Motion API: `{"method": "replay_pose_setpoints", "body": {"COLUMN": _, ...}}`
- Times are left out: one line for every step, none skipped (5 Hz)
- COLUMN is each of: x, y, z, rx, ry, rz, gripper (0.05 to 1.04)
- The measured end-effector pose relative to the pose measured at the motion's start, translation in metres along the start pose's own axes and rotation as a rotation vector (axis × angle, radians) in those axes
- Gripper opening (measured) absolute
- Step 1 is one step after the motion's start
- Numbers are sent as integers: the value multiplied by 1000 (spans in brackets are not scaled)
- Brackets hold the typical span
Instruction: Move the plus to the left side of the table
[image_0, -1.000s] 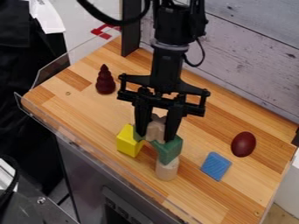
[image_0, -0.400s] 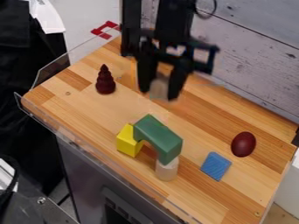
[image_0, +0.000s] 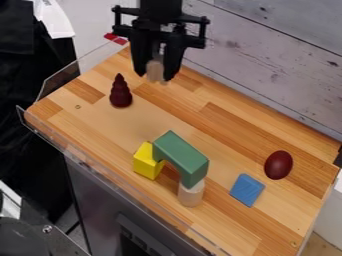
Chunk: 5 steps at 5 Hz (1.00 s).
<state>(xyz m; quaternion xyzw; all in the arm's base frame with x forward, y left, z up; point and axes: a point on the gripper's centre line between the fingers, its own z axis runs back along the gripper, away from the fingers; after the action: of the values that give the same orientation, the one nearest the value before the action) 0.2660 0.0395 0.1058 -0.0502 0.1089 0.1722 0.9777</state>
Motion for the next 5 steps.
{"method": "replay_pose_setpoints", "body": {"x": 16, "y": 1, "z": -11, "rx": 5, "ry": 37, "rz": -20, "gripper": 437}}
{"method": "replay_pose_setpoints", "body": {"x": 28, "y": -3, "z": -24, "rx": 22, "ry": 72, "rz": -49, "gripper": 437}}
{"method": "replay_pose_setpoints", "body": {"x": 33, "y": -2, "z": -40, "rx": 29, "ry": 97, "rz": -73, "gripper": 437}}
{"method": "replay_pose_setpoints", "body": {"x": 37, "y": 0, "z": -52, "rx": 37, "ry": 94, "rz": -75, "gripper": 437}}
{"method": "replay_pose_setpoints", "body": {"x": 41, "y": -1, "z": -57, "rx": 30, "ry": 65, "rz": -70, "gripper": 437}}
